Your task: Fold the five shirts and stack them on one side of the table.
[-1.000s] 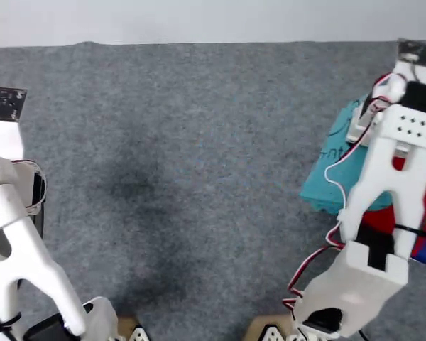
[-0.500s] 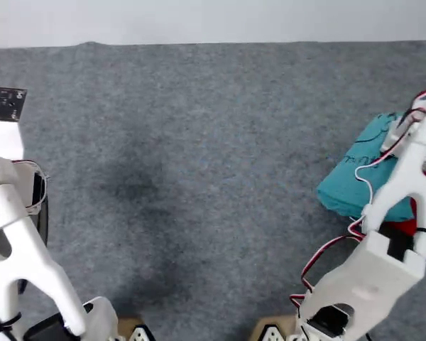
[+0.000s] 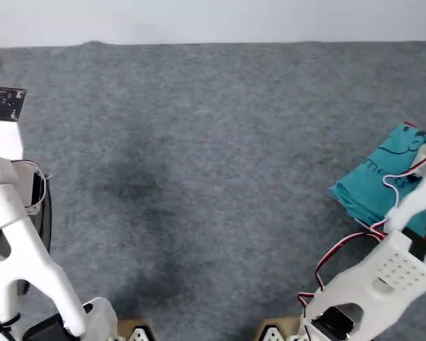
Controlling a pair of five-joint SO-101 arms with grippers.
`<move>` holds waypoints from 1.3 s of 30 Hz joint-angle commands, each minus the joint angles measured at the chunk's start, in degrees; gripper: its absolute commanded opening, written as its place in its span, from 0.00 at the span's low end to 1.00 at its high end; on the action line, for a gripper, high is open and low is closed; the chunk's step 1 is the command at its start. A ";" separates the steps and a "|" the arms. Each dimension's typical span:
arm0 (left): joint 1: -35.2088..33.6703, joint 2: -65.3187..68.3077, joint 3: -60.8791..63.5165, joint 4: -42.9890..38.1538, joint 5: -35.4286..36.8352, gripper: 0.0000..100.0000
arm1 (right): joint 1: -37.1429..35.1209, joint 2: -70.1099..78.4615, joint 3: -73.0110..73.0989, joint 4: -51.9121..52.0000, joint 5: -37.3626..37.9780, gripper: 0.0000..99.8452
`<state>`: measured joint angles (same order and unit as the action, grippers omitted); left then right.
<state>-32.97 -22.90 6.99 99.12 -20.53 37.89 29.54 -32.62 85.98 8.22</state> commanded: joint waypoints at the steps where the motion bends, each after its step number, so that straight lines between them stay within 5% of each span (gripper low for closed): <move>1: 0.35 -1.76 -0.31 1.23 -0.53 0.08 | 2.07 -1.63 -0.79 -0.22 0.70 0.01; 23: 0.09 -1.85 -0.31 1.32 -0.53 0.08 | 6.81 -1.54 -0.70 -3.65 5.19 0.01; 32: 0.35 -1.85 -0.31 1.32 -0.53 0.08 | 3.91 -6.37 -3.96 2.33 -3.52 0.33; 39: 0.35 -1.85 -0.31 1.32 -0.53 0.08 | -6.20 -15.60 -7.47 13.85 -5.80 0.31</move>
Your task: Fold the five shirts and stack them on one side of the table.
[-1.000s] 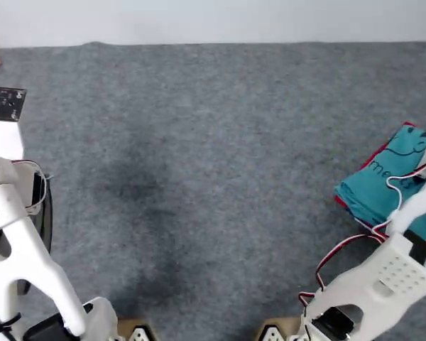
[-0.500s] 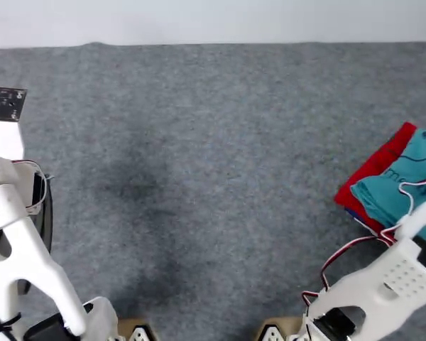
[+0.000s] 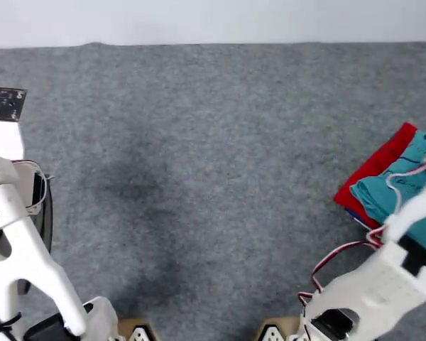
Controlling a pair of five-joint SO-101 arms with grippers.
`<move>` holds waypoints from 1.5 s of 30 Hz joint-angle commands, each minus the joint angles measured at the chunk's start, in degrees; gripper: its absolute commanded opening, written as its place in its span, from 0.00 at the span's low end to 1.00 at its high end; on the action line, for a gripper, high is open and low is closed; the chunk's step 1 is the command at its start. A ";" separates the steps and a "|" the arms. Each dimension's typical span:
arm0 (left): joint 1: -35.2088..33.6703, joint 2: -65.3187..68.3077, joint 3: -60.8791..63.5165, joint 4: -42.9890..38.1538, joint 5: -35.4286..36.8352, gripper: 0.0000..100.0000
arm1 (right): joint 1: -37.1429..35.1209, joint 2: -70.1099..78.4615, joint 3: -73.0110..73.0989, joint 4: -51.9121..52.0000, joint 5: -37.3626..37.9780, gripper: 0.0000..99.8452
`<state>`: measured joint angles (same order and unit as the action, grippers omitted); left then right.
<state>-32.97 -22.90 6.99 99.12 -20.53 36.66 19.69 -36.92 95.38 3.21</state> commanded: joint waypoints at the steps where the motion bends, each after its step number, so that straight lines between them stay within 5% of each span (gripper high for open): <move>1: 0.35 -1.85 -0.31 1.32 -0.53 0.08 | -6.90 -5.93 -3.16 6.20 -0.79 0.28; 6: 0.35 -1.85 -0.31 1.32 -0.53 0.08 | -11.38 -1.63 -2.37 6.73 -0.70 0.00; 22: 0.26 -1.76 -0.31 1.32 -0.53 0.08 | -13.05 18.95 -2.20 7.52 -1.76 0.01; 34: 0.35 -1.41 -0.31 1.23 -0.53 0.08 | -18.42 7.25 9.23 6.99 2.20 0.01; 45: 0.35 -1.32 -0.31 1.05 -0.53 0.08 | -10.42 0.66 9.49 -16.22 2.55 0.01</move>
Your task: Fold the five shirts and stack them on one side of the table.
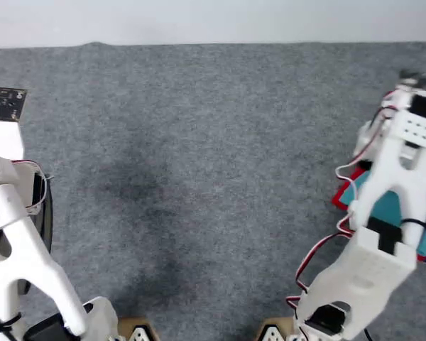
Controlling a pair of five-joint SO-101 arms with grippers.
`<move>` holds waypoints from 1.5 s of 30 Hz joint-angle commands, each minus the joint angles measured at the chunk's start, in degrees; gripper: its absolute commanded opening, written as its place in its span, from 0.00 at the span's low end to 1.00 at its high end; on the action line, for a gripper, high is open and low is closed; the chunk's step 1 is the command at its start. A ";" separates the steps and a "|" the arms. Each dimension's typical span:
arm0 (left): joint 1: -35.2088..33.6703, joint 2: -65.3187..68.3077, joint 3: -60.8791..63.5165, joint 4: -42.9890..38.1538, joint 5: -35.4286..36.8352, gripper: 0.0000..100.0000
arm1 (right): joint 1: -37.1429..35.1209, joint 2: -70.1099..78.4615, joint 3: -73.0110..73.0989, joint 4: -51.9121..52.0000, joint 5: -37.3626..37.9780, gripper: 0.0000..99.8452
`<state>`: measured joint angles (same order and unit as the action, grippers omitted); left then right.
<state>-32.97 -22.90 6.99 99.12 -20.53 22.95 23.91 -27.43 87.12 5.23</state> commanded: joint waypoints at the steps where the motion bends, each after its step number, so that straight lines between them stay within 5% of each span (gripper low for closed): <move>1: 0.35 -1.32 -0.31 1.05 -0.53 0.08 | 4.18 -2.95 0.09 -11.30 0.53 0.01; 7: 0.35 -1.32 -0.22 1.14 -0.53 0.08 | 6.64 4.62 0.09 -26.77 0.53 0.01; 17: 0.35 -1.32 -0.22 1.23 -0.53 0.08 | 4.44 14.11 -0.18 -37.14 0.62 0.01; 30: 0.35 -1.76 -0.22 1.23 -0.62 0.08 | 8.04 -0.31 -0.18 -18.86 0.62 0.01; 45: 0.35 -1.76 -0.22 1.23 -0.62 0.08 | 17.80 10.95 -1.76 -33.54 10.20 0.01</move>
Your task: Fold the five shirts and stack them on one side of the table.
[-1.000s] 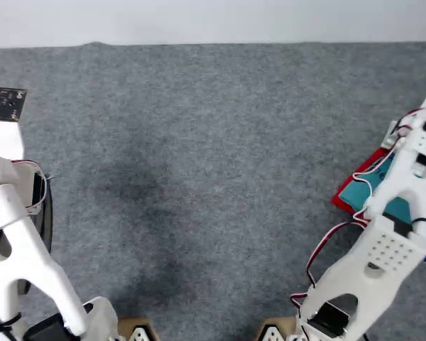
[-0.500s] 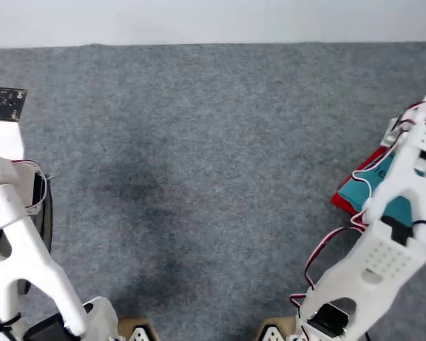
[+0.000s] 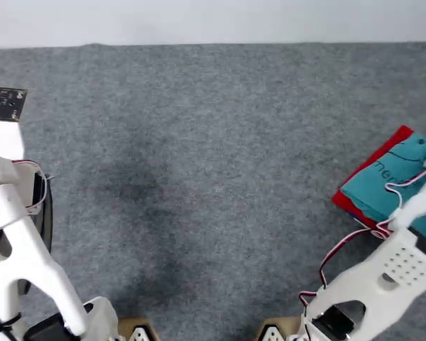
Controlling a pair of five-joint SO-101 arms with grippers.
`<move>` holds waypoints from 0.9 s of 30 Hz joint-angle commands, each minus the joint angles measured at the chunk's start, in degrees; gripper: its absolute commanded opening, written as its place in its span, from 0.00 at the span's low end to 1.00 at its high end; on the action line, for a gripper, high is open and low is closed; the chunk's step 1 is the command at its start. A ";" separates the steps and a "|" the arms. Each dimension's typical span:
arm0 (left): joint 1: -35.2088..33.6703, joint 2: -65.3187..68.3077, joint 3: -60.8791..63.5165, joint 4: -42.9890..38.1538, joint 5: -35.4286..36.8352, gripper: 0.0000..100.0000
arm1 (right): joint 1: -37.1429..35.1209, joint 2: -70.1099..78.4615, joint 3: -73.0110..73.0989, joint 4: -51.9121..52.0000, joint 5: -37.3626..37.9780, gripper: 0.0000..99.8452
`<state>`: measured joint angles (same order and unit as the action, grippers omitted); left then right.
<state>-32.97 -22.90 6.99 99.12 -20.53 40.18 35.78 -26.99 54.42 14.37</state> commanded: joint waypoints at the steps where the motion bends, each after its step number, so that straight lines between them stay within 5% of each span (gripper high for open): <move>1: 0.35 -1.76 -0.22 1.23 -0.62 0.08 | 0.48 -1.80 -3.08 0.04 1.05 0.01; 20: 0.35 -1.76 -0.22 1.23 -0.62 0.08 | 0.31 -19.30 -6.15 44.09 1.32 0.01; 27: 0.35 -1.76 -0.22 1.32 -0.62 0.08 | 7.43 -19.12 -6.24 47.52 1.49 0.01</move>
<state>-32.97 -22.90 6.99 99.12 -20.53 44.31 20.22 -29.36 100.13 15.16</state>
